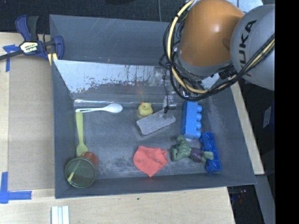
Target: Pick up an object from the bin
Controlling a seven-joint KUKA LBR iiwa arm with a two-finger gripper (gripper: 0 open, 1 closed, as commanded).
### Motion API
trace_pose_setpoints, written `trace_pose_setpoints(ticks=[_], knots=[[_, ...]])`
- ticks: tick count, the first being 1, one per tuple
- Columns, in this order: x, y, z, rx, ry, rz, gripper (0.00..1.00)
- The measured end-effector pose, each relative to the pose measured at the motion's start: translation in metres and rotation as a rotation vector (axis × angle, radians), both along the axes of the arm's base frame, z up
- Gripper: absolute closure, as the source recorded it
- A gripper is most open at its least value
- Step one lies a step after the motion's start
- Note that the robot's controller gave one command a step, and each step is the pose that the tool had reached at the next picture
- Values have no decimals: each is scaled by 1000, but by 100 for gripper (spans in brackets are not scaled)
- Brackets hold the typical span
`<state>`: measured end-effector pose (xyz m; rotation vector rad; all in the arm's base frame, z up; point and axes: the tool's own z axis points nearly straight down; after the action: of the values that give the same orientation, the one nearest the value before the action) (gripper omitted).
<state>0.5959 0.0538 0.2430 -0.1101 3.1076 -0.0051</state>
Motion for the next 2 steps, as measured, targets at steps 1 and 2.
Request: trace_pose_setpoints(ticks=[1, 2], knots=[[1, -12, -58, 0, -3, 32, 0], [5, -6, -112, 4, -14, -34, 0]])
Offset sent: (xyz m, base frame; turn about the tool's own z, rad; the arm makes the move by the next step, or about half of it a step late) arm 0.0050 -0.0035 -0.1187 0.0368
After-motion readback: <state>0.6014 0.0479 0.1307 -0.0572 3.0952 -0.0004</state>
